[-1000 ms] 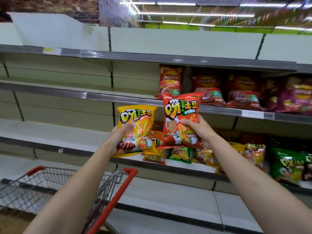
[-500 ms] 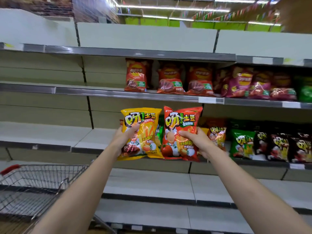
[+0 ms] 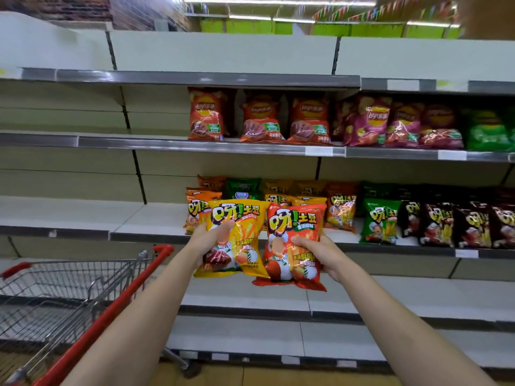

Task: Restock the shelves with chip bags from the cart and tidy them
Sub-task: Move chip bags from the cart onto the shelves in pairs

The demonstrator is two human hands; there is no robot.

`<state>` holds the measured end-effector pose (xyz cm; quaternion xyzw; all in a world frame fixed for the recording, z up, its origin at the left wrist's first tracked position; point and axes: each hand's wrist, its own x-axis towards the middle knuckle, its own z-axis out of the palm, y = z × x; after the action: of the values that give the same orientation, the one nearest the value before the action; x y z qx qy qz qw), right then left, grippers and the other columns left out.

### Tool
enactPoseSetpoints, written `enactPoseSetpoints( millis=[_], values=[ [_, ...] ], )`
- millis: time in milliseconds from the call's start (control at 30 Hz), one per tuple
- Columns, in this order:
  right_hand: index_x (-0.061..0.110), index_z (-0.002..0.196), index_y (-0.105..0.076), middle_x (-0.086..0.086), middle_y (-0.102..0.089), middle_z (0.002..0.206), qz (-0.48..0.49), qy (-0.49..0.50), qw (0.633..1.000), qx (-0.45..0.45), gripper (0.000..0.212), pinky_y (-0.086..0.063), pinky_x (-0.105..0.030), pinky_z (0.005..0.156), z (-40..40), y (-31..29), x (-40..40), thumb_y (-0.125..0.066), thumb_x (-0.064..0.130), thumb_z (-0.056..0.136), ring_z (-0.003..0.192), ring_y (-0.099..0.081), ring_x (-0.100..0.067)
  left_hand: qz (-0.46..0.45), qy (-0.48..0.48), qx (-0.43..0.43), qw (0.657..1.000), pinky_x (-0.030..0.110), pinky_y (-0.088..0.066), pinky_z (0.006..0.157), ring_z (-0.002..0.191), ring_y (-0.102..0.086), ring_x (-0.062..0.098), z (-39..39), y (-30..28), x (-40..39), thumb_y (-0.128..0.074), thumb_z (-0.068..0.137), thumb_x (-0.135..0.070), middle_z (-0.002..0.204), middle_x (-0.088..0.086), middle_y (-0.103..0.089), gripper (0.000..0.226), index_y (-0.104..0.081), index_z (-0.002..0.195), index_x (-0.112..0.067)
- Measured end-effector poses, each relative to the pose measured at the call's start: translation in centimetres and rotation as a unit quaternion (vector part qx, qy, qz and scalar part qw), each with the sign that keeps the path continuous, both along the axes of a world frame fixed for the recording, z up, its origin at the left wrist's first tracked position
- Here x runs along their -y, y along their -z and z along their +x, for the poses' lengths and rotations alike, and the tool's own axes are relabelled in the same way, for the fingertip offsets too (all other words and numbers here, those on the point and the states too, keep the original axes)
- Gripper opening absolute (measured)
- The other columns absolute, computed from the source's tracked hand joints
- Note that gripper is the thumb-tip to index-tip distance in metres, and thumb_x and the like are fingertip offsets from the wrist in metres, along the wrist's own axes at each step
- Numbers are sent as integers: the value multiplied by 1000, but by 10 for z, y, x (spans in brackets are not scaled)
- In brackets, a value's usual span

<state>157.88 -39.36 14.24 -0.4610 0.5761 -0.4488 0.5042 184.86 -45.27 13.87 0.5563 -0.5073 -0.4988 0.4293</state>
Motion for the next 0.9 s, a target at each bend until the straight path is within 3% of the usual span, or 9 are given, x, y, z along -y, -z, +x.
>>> enactPoseSetpoints(
  millis=[100,200,300,433,600,800,900],
  values=[
    [21,112,-57,-8,-70,106,9,9,1000,-4,37,-56,-39,81,-12,7,-7,-75,25,80,94,-68,-24,12,9,12,1000,51,-35,109,133,-42,30,-12,11,3,-73,36,-84,151,8,-39,136,-30,148,-20],
    [18,115,-57,-7,-70,105,29,14,999,-4,38,-55,-33,71,-25,14,-11,-74,26,81,91,-68,-23,35,20,8,999,48,-33,111,136,-38,31,-29,13,-8,-72,68,-66,153,11,-34,108,-24,151,-15],
    [15,117,-58,-9,-71,106,49,19,999,-7,42,-57,-37,78,-36,26,-12,-75,27,81,93,-69,-25,72,24,13,997,48,-31,112,137,-37,32,-42,24,-10,-65,83,-56,153,13,-32,92,-21,151,-11],
    [16,117,-57,-10,-70,108,69,44,997,-1,44,-56,-42,85,-50,41,-7,-77,26,79,95,-69,-26,106,83,-1,991,51,-42,104,115,-60,29,-53,48,15,-76,41,-79,132,9,-60,113,-48,134,-21],
    [18,107,-57,-10,-71,106,84,80,993,2,35,-55,-45,88,-77,54,13,-78,26,79,93,-69,-26,124,174,15,977,45,-48,99,108,-65,25,-90,33,22,-82,54,-61,121,5,-66,91,-50,129,-23],
    [15,127,-44,-10,-66,114,93,117,989,-23,64,-57,-40,81,-112,66,73,-80,29,76,96,-67,-25,161,206,62,963,54,-40,105,118,-57,29,-125,68,108,-89,28,-66,130,4,-61,122,-45,136,-29],
    [16,125,-42,-8,-64,113,83,127,988,-34,64,-55,-44,88,-125,68,111,-80,27,76,100,-65,-25,133,200,17,971,44,-47,96,112,-61,26,-145,54,127,-89,54,-46,125,3,-63,91,-48,133,-27]
  ],
)
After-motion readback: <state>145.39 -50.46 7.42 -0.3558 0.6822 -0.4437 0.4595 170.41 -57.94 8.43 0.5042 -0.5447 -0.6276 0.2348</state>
